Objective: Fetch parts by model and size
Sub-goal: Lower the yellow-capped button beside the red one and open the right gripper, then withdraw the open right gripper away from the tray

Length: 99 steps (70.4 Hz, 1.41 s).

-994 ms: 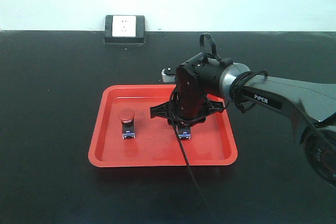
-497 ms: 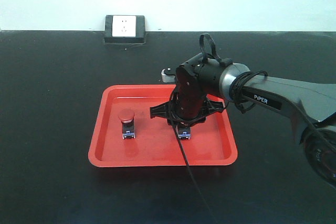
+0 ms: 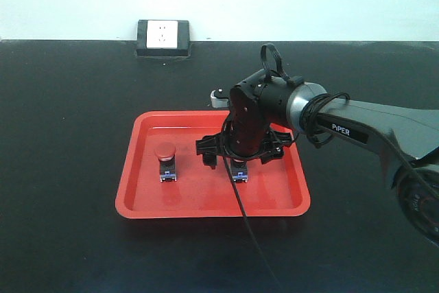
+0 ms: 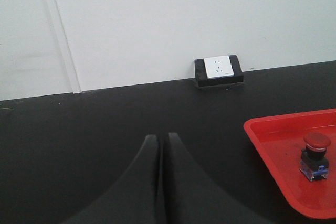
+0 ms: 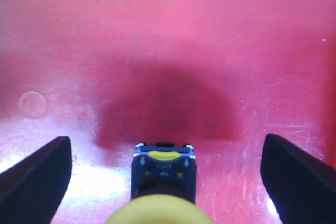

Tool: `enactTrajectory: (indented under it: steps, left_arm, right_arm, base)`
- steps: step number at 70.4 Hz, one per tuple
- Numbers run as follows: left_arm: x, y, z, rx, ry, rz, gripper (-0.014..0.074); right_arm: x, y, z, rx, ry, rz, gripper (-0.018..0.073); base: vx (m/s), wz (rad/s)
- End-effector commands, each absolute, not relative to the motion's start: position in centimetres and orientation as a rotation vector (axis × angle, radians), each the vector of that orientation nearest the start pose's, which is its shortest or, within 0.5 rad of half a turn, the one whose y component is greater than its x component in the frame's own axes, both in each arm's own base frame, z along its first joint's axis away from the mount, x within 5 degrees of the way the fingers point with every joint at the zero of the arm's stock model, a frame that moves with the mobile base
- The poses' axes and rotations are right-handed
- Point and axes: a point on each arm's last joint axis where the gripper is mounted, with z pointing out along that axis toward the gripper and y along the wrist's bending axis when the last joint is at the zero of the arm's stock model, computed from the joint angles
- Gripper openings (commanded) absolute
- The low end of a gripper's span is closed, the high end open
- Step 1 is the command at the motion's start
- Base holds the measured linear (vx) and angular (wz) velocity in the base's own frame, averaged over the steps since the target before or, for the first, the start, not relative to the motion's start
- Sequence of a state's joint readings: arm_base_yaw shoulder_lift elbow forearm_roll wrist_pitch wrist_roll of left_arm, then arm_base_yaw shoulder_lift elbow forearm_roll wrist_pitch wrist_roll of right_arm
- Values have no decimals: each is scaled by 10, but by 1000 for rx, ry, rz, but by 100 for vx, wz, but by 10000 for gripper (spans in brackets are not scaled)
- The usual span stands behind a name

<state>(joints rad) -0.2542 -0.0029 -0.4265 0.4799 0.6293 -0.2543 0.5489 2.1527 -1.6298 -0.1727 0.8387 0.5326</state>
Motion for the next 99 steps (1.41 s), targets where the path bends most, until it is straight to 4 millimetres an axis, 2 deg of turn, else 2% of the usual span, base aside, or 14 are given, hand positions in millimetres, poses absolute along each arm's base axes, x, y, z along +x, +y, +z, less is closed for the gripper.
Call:
enactTrajectory:
  steps: [1,20,45,56,66,80,88,99]
  left_arm:
    - [18,19,310,130,1554,127,-7]
    - [18,19,310,130,1554,127,-7]
    - [18,19,310,130,1554,127,-7]
    - [18,19,310,130,1554,127,-7]
    - [18,19,310,130,1554,127,-7]
    - [18,19,310,130,1554,127,-7]
    - [18,19,310,130,1554,127,-7]
    - [18,19,310,130,1554,127,-7]
  right_arm:
    - [394,223,202,-178,2720,71,704]
    - [389,223,208,-233,2729,60,673]
    - [382,218,255,-227,2607,120,643]
    - [371,212,266,-229,2533,175,614]
    - [351,201,266,-259,2451,217,589]
    - [316,180,287,-316,2281,254,580]
    - [291,164,304,-363,2163,260,580]
    - [252,142,312,-415,2048,266,574]
  base:
    - [0,0]
    - [0,0]
    - [0,0]
    - [0,0]
    - [0,0]
    - [0,0]
    - [0,0]
    - [0,0]
